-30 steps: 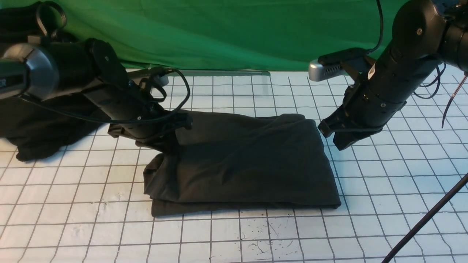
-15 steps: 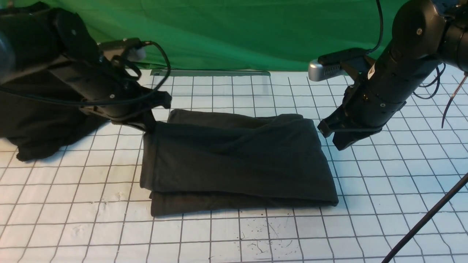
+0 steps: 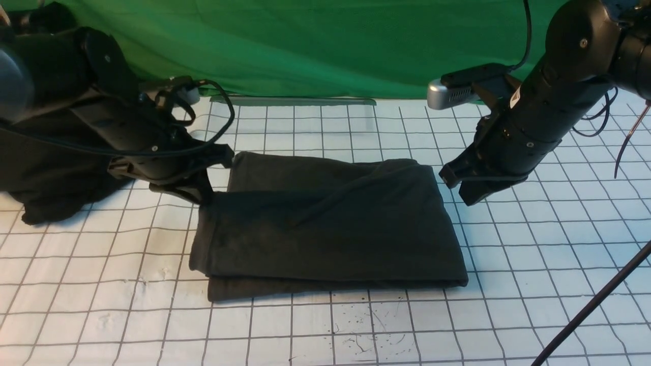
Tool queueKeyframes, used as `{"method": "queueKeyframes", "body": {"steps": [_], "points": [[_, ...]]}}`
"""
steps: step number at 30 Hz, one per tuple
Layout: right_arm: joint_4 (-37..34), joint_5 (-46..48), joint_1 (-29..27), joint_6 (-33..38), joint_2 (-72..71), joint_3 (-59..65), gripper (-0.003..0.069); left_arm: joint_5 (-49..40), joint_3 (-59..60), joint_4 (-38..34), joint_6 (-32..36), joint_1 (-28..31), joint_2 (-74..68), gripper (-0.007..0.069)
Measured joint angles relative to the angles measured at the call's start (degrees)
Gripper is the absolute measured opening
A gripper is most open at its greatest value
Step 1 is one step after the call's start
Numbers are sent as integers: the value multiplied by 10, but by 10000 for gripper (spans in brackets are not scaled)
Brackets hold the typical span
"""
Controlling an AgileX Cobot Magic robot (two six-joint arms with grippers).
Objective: Fold a long-sleeved shirt over a white checkered tablecloth.
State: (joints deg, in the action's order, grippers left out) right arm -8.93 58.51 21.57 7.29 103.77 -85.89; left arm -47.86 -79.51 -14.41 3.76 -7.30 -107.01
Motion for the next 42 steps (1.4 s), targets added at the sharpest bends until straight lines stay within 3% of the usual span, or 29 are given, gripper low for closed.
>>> {"method": "queueKeyframes", "body": {"steps": [6,10,13,16,17,18,19,23,26,34,38,42], "points": [[-1,3,0,15,0,0,-1,0,0,70,-50,0,0,330],[-1,-6,0,15,0,0,-1,-2,0,62,-51,0,4,369],[-4,-30,0,18,0,0,-1,21,-1,-25,8,-7,15,290],[-7,-33,0,23,0,-2,-1,52,-2,-59,32,-18,16,217],[-8,-34,0,27,0,-7,-1,85,-2,-82,55,-32,16,150],[-8,-34,0,27,0,-7,-1,89,-2,-84,62,-34,16,143],[-13,-33,0,32,0,-15,-1,123,-3,-101,89,-54,15,90],[-29,-32,1,41,0,-27,-1,151,-19,-106,122,-95,2,71],[-33,-29,1,43,0,-29,-1,155,-46,-101,128,-118,-24,139],[-34,-14,1,43,0,-29,-1,138,-103,-62,121,-131,-102,447],[-34,-12,1,43,0,-29,-1,117,-104,-58,134,-136,-120,488],[-34,-12,1,43,0,-29,-1,103,-104,-51,143,-142,-124,440]]}}
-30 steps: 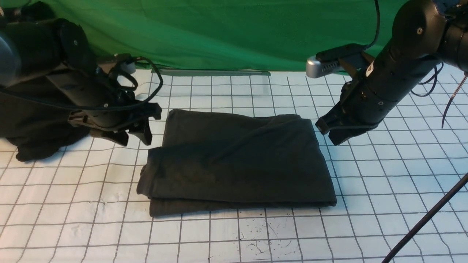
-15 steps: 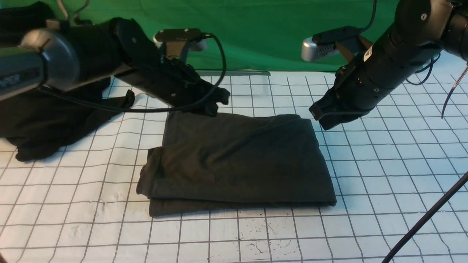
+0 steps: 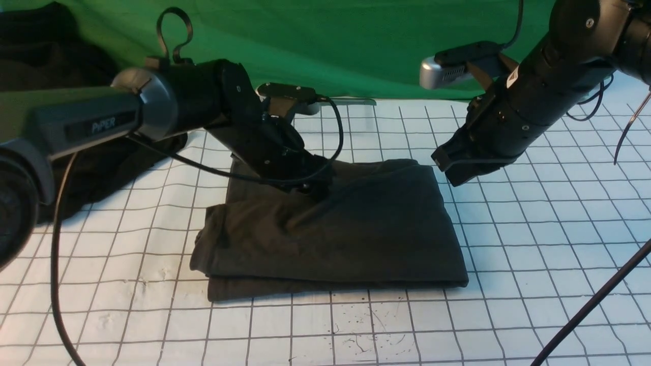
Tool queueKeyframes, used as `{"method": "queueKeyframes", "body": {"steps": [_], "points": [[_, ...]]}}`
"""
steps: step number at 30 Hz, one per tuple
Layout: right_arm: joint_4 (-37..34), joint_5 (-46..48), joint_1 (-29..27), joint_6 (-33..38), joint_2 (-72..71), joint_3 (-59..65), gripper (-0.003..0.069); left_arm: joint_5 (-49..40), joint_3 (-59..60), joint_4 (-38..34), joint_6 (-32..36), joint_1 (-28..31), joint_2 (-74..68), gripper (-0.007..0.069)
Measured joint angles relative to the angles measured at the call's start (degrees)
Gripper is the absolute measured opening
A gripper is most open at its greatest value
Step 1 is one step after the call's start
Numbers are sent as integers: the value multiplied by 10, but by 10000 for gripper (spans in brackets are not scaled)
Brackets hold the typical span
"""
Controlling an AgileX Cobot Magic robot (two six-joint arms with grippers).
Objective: Fold a long-sleeved shirt over a white checkered tablecloth.
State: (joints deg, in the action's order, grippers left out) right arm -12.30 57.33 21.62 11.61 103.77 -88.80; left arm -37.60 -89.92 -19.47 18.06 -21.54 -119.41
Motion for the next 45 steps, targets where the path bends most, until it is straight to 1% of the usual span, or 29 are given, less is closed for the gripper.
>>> {"method": "queueKeyframes", "body": {"steps": [3,6,7,8,11,16,21,29,32,34,35,39,41,42,43,45], "points": [[0,0,0,0,0,0,-1,-7,0,2,1,-2,0,319],[0,0,0,0,0,0,0,-13,-1,2,2,-2,-1,108],[0,-1,0,0,0,0,0,-16,-1,3,4,-2,-1,63],[0,-1,0,0,0,0,1,-17,-1,4,4,-2,-1,35],[0,-1,0,0,0,0,4,-19,-1,6,1,0,0,8],[0,1,0,0,0,0,5,-9,-1,11,-31,19,13,4],[-1,1,0,0,0,0,8,-11,-3,11,-46,33,18,4],[-1,1,0,0,0,0,10,-11,-3,12,-45,33,18,10],[-1,1,0,0,0,0,10,-11,-3,13,-45,33,18,47],[-1,1,0,0,0,0,10,-12,-3,26,-49,33,20,132],[-1,1,0,0,0,-1,10,-20,-5,37,-61,33,25,200],[-1,-1,0,0,0,-13,10,-52,-29,66,-84,34,49,336],[-1,-6,0,0,0,-18,10,-71,-43,70,-94,34,64,364],[-2,-11,0,0,0,-20,10,-91,-51,71,-102,34,78,365],[-1,-14,0,0,0,-23,10,-111,-56,71,-107,34,89,353],[-2,-20,0,0,0,-23,8,-146,-59,71,-106,34,104,297]]}}
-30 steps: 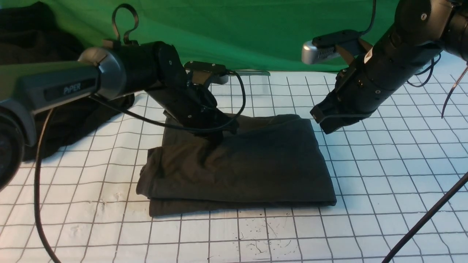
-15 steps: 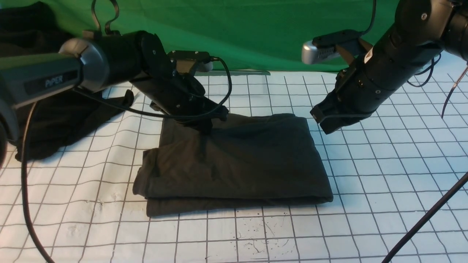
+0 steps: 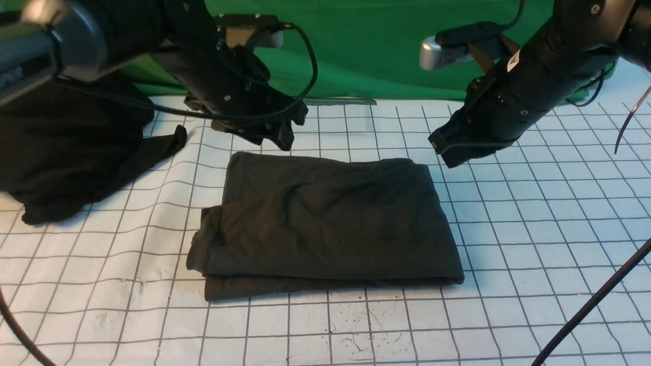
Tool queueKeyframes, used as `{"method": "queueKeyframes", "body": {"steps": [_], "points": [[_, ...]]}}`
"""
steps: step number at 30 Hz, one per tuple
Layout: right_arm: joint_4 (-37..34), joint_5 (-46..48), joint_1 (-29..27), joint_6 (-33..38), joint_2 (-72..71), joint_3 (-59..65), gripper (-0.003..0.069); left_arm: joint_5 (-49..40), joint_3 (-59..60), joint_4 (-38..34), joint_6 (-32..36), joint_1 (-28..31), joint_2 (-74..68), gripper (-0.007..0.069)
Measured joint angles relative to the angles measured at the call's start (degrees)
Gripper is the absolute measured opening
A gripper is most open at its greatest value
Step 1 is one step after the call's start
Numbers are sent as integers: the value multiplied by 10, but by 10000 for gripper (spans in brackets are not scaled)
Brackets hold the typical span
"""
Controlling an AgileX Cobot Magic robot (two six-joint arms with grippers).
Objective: Fold a long-sleeved shirt over a white checkered tablecloth.
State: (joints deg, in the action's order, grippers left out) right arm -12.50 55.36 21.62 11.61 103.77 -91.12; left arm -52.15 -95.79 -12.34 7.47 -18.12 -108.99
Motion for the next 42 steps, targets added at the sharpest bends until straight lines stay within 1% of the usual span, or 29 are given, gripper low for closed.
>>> {"method": "queueKeyframes", "body": {"steps": [2,3,4,5,6,7,12,14,20,23,26,30,33,36,39,40,41,42], "points": [[-6,-6,0,0,6,-1,6,-55,5,-9,14,0,10,153],[-12,-8,0,1,10,-1,6,-68,13,-15,21,0,10,103],[-14,-9,0,1,11,-1,6,-74,17,-17,25,0,11,83],[-28,-9,0,6,21,-1,6,-84,34,-22,31,0,11,42],[-41,-12,0,16,31,-1,6,-85,59,-25,34,0,11,17],[-49,-16,0,22,39,-1,6,-80,75,-26,34,0,11,9],[-79,-48,8,50,84,-1,6,-23,161,-26,31,0,11,-6],[-90,-61,12,64,120,-16,6,17,198,-22,25,0,10,-6],[-90,-99,11,73,204,-69,6,82,241,31,-32,0,10,-6],[-91,-120,9,65,222,-78,6,96,252,49,-43,0,10,-6],[-95,-129,3,55,223,-82,6,99,254,52,-47,0,10,-6],[-100,-90,-18,46,216,-102,5,99,254,57,-58,0,18,-5],[-92,-46,-32,47,196,-116,5,96,256,61,-59,0,38,-4],[-76,6,-63,47,119,-121,4,94,256,61,-60,1,89,-4],[-69,28,-94,48,42,-119,4,81,256,61,-64,1,153,-4],[-68,29,-97,48,28,-117,4,79,256,61,-64,1,157,-4],[-67,31,-117,48,-29,-107,4,63,256,61,-65,1,196,-4],[-65,31,-123,48,-59,-98,4,57,256,61,-67,1,208,-4]]}}
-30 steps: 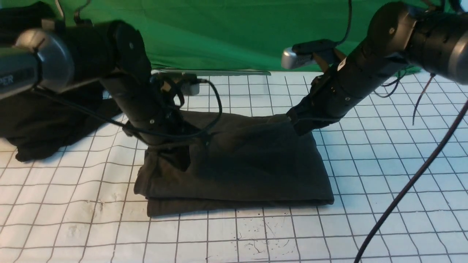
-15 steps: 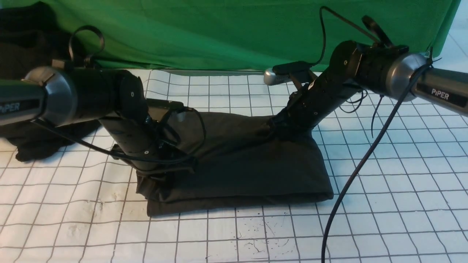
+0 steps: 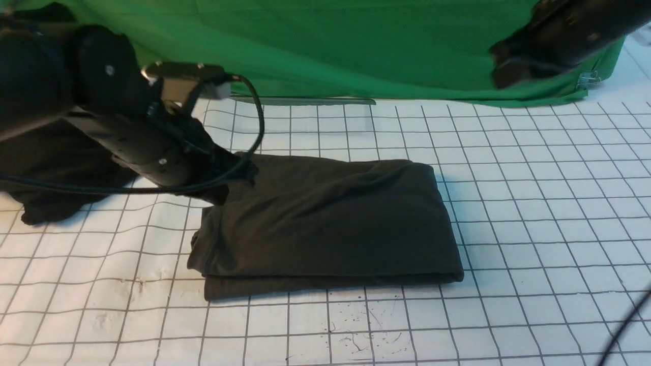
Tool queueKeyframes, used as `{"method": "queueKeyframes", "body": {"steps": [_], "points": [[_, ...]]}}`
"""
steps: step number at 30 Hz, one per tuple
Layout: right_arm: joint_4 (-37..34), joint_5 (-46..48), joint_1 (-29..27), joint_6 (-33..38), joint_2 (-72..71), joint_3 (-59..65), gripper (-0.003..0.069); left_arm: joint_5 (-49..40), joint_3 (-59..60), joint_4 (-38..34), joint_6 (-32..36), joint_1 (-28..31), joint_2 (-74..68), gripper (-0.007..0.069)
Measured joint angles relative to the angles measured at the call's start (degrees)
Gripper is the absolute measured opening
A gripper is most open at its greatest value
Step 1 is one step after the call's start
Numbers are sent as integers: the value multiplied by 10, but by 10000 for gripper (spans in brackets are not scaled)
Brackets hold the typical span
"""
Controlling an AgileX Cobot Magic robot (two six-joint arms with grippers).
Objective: Fold a long-sleeved shirt over a white checkered tablecloth.
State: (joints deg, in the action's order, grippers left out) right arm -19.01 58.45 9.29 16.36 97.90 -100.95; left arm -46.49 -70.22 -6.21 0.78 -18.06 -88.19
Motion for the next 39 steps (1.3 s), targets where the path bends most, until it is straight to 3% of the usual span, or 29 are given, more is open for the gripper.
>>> {"method": "queueKeyframes", "body": {"steps": [8,18,24,31,39], "points": [[4,-72,-43,0,-297,168,4,-67,0,-31,-4,0,91,-4],[6,-321,-44,42,-622,498,4,-40,23,-85,28,0,176,-4],[7,-498,-44,42,-797,682,4,-2,107,-81,33,0,275,-4],[7,-625,-44,43,-918,774,4,42,220,-77,-4,0,400,-4],[7,-637,-44,43,-939,783,27,145,328,-81,-51,0,528,-4]]}}
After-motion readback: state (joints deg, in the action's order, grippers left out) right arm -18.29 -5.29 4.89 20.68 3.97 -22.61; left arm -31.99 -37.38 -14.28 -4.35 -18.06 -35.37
